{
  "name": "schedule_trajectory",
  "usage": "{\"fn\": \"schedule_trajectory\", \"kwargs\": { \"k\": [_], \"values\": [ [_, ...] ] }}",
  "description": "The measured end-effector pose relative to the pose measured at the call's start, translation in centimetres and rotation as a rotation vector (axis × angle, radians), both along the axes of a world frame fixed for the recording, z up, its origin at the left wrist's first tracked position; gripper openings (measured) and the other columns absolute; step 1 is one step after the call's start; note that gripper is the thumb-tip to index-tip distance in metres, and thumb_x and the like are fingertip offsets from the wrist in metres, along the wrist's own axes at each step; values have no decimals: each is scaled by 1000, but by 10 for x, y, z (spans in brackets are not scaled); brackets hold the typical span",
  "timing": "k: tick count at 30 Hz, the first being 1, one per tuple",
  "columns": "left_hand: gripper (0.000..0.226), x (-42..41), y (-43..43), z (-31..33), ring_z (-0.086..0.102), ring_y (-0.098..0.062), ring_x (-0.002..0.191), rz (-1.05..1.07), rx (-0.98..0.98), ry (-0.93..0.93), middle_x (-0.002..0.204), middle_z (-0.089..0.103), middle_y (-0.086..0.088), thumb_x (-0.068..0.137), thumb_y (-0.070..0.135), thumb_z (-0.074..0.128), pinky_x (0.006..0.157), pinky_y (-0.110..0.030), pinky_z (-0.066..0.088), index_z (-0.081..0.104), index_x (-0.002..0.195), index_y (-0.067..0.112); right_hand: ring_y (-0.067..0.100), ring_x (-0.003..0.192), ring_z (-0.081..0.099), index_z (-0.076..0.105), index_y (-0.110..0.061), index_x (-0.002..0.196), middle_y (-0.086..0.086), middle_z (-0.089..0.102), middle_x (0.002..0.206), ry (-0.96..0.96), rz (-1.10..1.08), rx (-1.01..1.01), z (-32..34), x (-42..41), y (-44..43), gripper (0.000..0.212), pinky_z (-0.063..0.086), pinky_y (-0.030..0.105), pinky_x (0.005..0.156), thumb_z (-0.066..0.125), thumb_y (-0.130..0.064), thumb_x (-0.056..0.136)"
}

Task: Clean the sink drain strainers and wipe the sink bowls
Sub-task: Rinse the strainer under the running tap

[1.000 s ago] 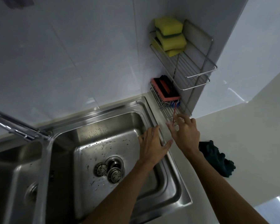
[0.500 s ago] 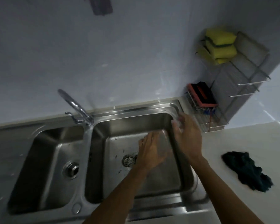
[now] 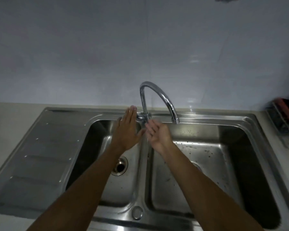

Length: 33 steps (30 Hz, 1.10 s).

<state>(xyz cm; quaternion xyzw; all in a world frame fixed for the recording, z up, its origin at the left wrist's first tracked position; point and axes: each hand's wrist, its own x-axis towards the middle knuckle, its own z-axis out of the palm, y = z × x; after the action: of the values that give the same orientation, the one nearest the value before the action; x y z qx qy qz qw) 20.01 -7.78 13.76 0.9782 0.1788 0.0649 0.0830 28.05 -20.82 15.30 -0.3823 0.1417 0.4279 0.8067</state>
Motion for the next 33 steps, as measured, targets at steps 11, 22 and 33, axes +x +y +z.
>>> {"fn": "schedule_trajectory", "kwargs": {
  "k": [11,22,33],
  "values": [
    [65,21,41,-18,-10,-22,158,-164,75,-3,171,-11,-9,109,28,30,129,-43,8,1,163,8,28,140,47,39,-3,151,15,55,143,54,-159,-5,-26,20,44,50,34,41,121,39,-1,100],
    [68,52,55,-24,-3,-25,159,-74,-42,-22,171,-3,-12,106,34,35,128,-47,14,7,163,11,29,140,49,45,-8,149,10,59,144,52,-104,-4,-40,21,28,46,41,42,115,35,-10,105],
    [62,-9,-40,-81,46,-31,139,13,-225,-54,152,46,-14,102,43,53,114,-48,34,38,153,11,31,94,66,62,-2,127,20,68,120,-108,22,-686,-107,21,-158,30,55,40,84,45,-10,104]
  ]
}}
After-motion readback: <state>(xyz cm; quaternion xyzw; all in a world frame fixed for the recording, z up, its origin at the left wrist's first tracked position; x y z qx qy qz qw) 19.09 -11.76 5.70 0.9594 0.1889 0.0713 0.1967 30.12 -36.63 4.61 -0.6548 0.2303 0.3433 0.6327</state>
